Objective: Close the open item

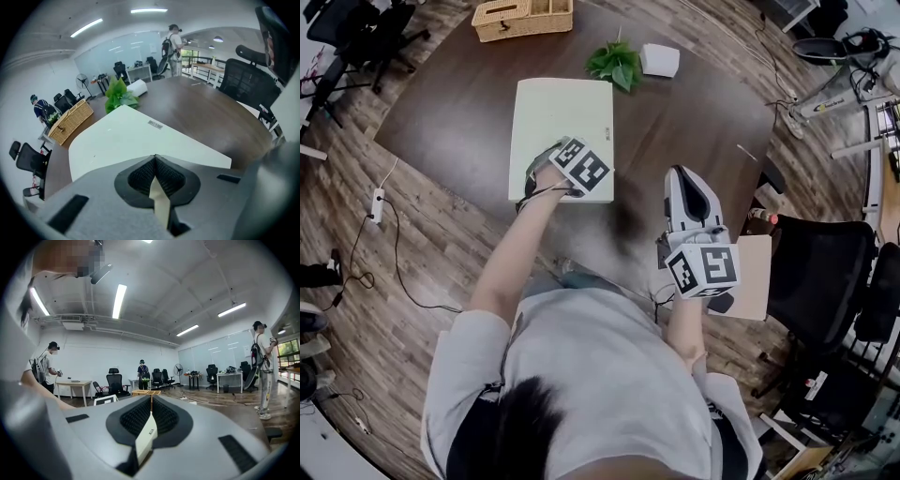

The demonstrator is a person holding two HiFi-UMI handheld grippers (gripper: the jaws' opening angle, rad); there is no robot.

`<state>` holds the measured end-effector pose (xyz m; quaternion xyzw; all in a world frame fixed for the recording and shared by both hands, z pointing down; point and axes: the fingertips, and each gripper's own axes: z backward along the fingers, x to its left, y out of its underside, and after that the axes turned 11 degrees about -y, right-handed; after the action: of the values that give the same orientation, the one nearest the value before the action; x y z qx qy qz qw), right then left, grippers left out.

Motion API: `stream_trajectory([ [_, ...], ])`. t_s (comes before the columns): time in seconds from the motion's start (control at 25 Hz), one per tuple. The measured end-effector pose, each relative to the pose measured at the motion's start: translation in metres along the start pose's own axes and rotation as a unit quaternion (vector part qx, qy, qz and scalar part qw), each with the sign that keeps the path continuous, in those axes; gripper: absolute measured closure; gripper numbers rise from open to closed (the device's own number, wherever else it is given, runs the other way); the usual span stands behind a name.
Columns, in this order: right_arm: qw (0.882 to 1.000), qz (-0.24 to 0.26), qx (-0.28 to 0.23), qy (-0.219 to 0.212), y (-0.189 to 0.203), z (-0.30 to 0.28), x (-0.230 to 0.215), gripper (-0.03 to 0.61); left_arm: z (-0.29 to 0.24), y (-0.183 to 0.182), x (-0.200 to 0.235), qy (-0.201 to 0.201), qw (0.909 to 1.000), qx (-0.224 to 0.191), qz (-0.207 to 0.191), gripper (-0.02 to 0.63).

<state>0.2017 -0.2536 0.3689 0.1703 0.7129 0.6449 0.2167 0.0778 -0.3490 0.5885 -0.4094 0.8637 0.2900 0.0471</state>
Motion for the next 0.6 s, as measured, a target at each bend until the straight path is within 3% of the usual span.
stream_trajectory([
  [0.08,1.0,-0.003,-0.003,-0.001,-0.001,-0.001,-0.002,0.565,0.001,0.0,-0.001,-0.004,0.9999,-0.009,0.003,0.606],
  [0.2,1.0,-0.005,-0.005,-0.007,-0.001,-0.005,-0.002,0.565,0.008,-0.003,0.003,0.019,0.9969,-0.045,0.062,0.605],
  [0.28,1.0,-0.008,-0.005,-0.012,0.0,-0.008,-0.001,0.565,0.016,-0.005,0.009,0.023,0.9915,-0.077,0.103,0.606],
  [0.48,0.999,-0.008,-0.003,-0.032,0.002,-0.021,0.01,0.565,0.038,-0.004,0.023,-0.008,0.9811,-0.133,0.14,0.605],
  [0.6,0.999,-0.008,-0.003,-0.044,0.002,-0.027,0.018,0.565,0.057,0.002,0.031,-0.008,0.9693,-0.161,0.185,0.606],
])
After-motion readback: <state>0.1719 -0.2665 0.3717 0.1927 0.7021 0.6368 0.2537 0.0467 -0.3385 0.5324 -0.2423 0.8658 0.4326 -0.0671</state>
